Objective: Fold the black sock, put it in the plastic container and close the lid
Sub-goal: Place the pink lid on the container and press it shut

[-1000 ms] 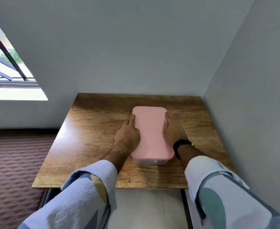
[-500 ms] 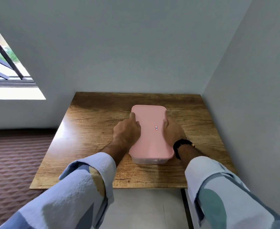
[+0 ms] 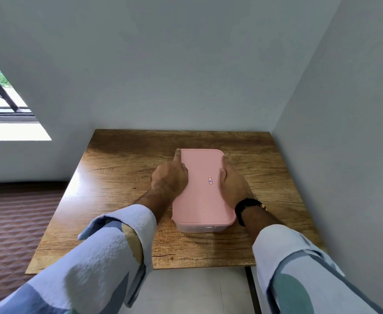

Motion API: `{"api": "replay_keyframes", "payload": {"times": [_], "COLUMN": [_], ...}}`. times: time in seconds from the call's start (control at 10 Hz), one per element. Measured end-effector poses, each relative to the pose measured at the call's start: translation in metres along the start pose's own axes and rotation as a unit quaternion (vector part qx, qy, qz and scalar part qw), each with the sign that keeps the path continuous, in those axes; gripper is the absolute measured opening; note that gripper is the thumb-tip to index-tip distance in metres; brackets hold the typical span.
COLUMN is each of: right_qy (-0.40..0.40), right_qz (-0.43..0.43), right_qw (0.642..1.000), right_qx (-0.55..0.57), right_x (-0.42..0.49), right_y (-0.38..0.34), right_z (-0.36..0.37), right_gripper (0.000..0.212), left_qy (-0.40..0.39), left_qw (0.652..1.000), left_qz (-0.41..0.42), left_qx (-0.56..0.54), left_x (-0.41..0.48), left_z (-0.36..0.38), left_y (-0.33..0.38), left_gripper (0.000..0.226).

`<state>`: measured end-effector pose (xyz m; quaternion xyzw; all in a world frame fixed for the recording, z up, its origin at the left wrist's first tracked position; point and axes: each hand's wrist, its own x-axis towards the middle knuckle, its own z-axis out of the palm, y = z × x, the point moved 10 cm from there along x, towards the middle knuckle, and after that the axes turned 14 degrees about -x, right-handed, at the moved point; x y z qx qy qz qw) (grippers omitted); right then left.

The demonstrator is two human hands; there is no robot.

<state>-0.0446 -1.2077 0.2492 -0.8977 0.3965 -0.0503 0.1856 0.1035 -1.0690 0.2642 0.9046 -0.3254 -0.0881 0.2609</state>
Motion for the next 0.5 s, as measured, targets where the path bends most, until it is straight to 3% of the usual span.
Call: {"api": "replay_keyframes", "payload": {"times": [0.2,0.3,0.5], "right_qy": [0.080,0.077,0.154], "right_qz": [0.013,0.035,0.001], "right_qw": [0.995,0.993,0.985], "right_qx": [-0.062,-0.082,-0.076], "right_x": [-0.002,-0.009,-0.052], "right_y": [-0.001,-0.004,-0.023], "right_z": [-0.010,-0.019,-0.072], "right_gripper": [0.046,0.044,0.043], "left_qy": [0.017,0.009,0.127], "left_qw": [1.000,1.000,0.988], "left_qz": [-0.001,-0.015,0.088], "left_qx": [-0.009,0.011,-0.001], "left_x": [-0.002,-0.008,-0.061], "left_z": [0.000,-0.008,-0.080], "left_y": [0.001,0.001,0.036], "left_gripper": [0.062,0.066,0.069]}}
